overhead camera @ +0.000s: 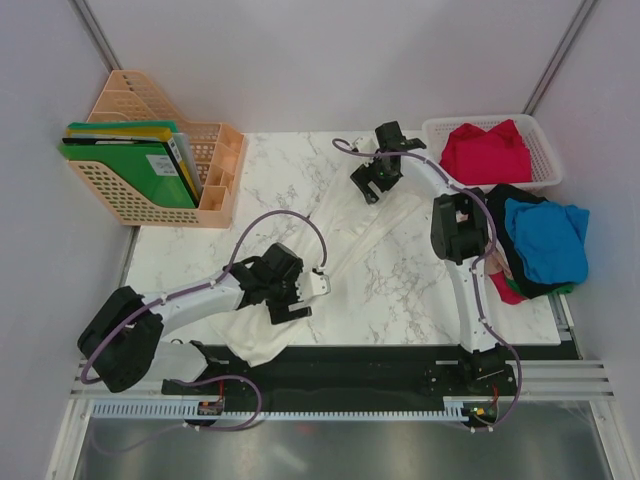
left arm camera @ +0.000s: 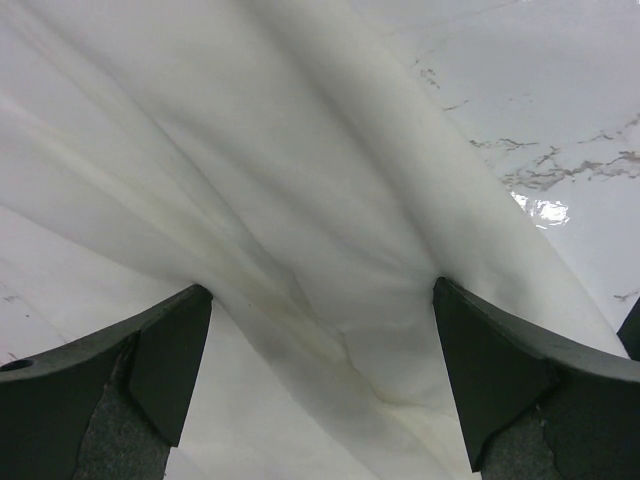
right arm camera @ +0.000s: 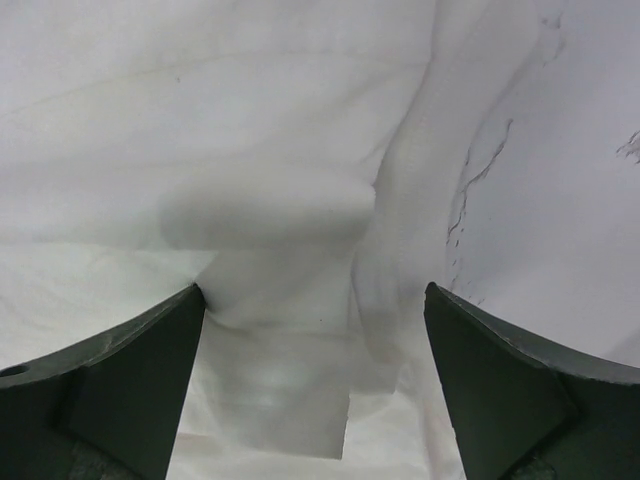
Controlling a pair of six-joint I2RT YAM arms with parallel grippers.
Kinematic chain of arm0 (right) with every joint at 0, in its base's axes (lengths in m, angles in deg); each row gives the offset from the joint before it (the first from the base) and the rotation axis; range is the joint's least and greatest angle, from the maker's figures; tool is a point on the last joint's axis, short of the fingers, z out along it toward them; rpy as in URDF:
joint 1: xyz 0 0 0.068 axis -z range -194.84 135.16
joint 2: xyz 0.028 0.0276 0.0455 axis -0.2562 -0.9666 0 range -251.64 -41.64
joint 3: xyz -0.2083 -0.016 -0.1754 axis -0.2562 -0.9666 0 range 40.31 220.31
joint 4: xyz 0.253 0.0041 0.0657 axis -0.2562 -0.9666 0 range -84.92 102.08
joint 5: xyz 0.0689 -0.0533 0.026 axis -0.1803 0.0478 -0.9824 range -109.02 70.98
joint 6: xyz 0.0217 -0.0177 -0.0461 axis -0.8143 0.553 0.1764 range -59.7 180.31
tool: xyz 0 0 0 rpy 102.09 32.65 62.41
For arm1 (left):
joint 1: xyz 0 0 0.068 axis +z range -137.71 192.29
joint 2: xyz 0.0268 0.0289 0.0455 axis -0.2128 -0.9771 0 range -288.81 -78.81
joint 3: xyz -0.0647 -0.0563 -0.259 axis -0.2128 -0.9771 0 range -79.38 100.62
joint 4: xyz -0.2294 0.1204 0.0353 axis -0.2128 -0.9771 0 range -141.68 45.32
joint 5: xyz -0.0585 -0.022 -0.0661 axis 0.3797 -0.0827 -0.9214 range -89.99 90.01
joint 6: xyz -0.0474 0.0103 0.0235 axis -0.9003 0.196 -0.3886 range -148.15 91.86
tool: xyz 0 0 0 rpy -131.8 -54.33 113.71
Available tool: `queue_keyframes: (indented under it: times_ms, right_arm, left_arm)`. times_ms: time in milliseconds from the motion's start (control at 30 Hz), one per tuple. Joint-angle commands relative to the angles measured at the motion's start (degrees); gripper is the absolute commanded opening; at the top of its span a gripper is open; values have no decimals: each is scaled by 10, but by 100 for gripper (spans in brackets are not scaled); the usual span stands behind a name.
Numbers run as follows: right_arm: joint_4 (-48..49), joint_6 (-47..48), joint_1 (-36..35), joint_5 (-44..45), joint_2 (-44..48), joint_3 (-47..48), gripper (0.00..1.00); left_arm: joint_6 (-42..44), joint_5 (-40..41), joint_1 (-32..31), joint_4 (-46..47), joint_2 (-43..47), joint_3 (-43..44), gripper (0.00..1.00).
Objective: Fold and stack the t-shirts
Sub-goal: Rotate the tshirt 90 degrees
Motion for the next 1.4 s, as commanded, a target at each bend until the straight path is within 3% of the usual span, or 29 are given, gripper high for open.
queue_keyframes:
  times_ms: [0, 300, 600, 800, 933, 1367]
  right_arm:
    - [0, -1, -8, 50, -55, 50, 98]
    - [13, 1, -34, 65, -80, 77, 98]
    - [27, 1, -58, 105, -110, 129, 98]
    - [71, 4, -79, 125, -80, 74, 98]
    - [84, 6, -97, 136, -85, 98, 98]
    - [158, 3, -142, 229, -101, 130, 98]
  left_arm:
    - [-11, 18, -27, -43, -21, 5, 100]
    - [-1, 1, -57, 11, -41, 45, 100]
    - [10, -89, -74, 46, -114, 113, 100]
    - [31, -90, -130, 44, -189, 154, 100]
    - [31, -96, -153, 46, -225, 194, 100]
    - [41, -70, -155, 69, -304, 276, 100]
